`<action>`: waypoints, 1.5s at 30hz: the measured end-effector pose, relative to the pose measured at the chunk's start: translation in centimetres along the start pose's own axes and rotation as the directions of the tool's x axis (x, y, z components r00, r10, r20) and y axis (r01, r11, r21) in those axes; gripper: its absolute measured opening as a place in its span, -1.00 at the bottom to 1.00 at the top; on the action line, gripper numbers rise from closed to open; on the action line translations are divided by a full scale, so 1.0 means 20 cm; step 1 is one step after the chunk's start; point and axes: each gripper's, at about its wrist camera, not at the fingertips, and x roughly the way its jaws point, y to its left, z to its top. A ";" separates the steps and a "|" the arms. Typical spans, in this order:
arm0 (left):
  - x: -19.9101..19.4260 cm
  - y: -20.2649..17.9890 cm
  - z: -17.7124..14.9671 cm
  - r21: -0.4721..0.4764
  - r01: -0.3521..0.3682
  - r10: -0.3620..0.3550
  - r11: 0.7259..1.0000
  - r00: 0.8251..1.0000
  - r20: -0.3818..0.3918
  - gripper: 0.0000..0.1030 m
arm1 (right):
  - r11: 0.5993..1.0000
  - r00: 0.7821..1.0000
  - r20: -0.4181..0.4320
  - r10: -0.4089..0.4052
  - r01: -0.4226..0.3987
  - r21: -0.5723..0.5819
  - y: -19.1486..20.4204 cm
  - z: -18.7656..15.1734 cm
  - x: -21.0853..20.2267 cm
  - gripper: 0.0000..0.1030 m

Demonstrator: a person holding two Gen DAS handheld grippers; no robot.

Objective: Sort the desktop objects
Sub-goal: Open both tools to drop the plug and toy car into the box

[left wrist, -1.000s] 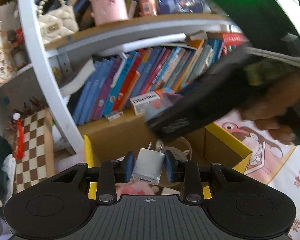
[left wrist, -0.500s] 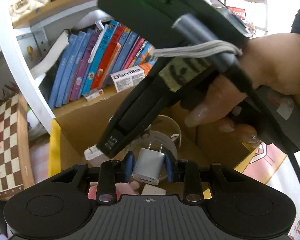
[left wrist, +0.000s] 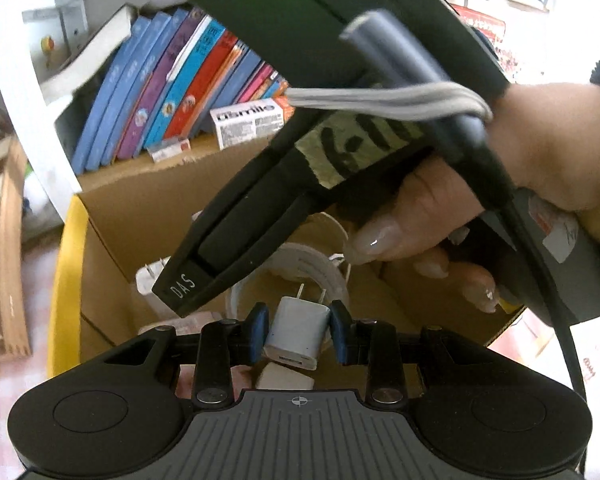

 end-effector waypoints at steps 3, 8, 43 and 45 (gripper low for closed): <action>-0.01 -0.01 0.00 0.007 -0.010 0.010 1.000 1.000 0.008 -0.34 | 1.000 1.000 -0.002 0.009 -0.009 0.009 0.00 -0.01 0.00 0.13; -0.03 -0.02 0.00 0.014 -0.029 0.029 0.999 0.999 0.020 -0.16 | 1.000 1.000 0.004 0.012 -0.012 0.024 0.00 -0.01 -0.02 0.21; -0.67 0.02 -0.15 -0.029 -0.137 0.140 0.990 0.958 0.252 0.74 | 0.967 0.925 0.320 -0.206 0.143 0.209 0.18 -0.26 -0.86 0.64; -0.71 0.03 -0.18 -0.040 -0.154 0.159 0.987 0.952 0.261 0.77 | 0.963 0.920 0.322 -0.224 0.159 0.216 0.21 -0.30 -0.89 0.66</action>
